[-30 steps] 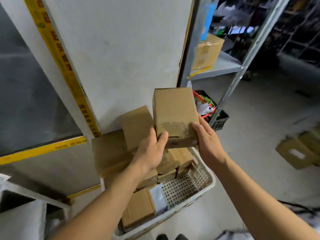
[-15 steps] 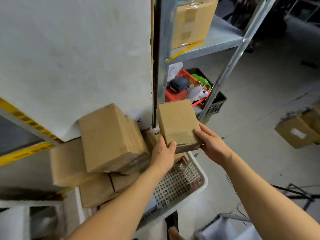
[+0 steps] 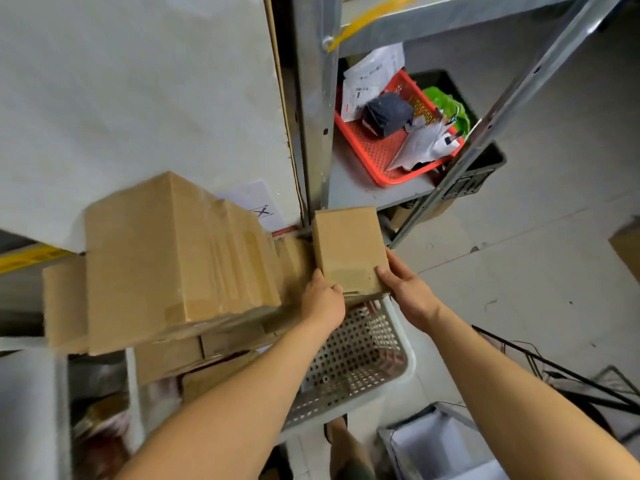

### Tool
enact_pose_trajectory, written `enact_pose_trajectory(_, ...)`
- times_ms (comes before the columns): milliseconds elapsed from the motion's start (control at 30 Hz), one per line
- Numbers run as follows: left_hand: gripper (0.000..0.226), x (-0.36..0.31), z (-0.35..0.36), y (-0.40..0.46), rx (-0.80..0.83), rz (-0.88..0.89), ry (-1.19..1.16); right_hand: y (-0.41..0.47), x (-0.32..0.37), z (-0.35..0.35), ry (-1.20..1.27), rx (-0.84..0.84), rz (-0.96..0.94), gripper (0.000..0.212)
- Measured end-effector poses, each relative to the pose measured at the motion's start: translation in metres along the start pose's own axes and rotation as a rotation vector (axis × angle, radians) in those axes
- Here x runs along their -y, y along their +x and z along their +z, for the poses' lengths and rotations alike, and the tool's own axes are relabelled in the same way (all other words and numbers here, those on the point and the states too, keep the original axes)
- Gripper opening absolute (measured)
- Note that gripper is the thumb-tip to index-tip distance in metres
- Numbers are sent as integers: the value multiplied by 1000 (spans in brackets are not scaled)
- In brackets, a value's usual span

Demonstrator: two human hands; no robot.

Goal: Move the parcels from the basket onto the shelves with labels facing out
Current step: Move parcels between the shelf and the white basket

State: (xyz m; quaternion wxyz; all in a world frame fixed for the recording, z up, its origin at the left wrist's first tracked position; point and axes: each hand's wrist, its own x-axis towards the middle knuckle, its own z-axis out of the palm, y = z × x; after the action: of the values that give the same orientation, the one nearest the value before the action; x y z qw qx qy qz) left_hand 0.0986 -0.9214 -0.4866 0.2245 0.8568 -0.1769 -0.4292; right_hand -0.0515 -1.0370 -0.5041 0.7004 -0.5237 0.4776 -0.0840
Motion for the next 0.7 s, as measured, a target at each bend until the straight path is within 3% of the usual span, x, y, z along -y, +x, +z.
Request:
enact_pose_trajectory(133, 29, 2, 6, 7, -40, -55, 33, 12, 1, 1, -55, 32, -6, 62)
enact_pose_trajectory(300, 28, 6, 3, 0, -48, -55, 43, 18, -5, 4, -162, 44, -73, 78)
enact_pose_trajectory(500, 51, 8, -14, -16, -2, 29, 23, -1, 16, 17, -156, -86, -77, 53)
enact_pose_trajectory(700, 50, 11, -44, -41, -7, 179, 75, -43, 39, 33, -169, -150, -136, 47)
